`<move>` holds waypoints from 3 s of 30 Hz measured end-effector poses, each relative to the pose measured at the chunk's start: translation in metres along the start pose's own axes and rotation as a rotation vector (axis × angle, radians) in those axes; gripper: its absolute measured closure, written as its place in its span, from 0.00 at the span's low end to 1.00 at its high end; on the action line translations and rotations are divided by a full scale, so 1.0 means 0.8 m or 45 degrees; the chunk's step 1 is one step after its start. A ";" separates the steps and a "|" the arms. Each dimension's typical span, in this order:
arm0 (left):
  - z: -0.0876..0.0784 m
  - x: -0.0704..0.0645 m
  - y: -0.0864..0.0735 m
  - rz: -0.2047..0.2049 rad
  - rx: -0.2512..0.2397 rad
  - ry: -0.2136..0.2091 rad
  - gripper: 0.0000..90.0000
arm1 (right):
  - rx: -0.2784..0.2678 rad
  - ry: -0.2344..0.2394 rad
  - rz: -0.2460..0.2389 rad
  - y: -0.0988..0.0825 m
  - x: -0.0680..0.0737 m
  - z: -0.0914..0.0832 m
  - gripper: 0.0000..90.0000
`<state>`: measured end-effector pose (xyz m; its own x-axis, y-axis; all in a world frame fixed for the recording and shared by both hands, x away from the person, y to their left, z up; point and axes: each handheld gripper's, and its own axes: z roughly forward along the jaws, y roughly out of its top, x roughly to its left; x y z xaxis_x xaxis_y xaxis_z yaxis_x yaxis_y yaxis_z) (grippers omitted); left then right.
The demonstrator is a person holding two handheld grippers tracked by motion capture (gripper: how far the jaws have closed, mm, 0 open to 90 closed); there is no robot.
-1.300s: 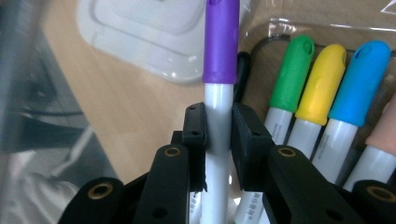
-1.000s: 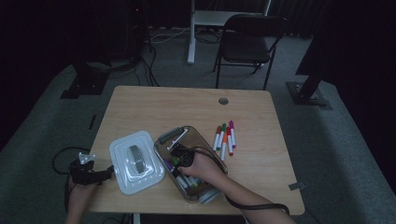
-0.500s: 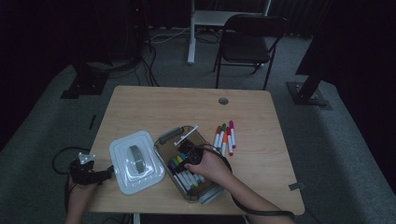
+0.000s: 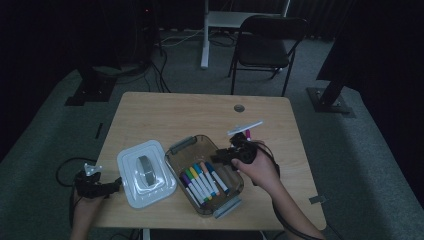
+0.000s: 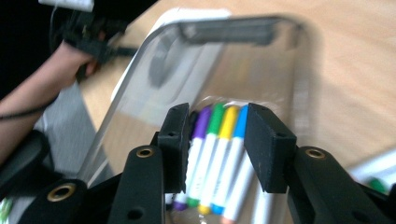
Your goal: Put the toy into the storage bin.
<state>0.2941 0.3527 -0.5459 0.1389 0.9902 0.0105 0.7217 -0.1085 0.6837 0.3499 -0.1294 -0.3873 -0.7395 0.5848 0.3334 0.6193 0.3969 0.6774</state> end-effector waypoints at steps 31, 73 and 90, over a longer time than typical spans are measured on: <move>0.000 0.000 0.000 0.000 0.000 0.000 0.01 | -0.081 -0.528 0.364 -0.055 -0.197 0.018 0.67; 0.000 0.000 0.000 0.000 0.000 0.000 0.01 | -0.044 -0.603 0.619 -0.067 -0.238 0.001 0.85; 0.000 0.000 0.000 0.000 0.000 0.000 0.01 | -0.216 -0.377 0.424 -0.024 -0.134 -0.050 0.85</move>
<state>0.2940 0.3526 -0.5460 0.1388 0.9903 0.0103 0.7216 -0.1083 0.6837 0.4069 -0.2279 -0.4096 -0.3858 0.8467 0.3664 0.7402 0.0470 0.6707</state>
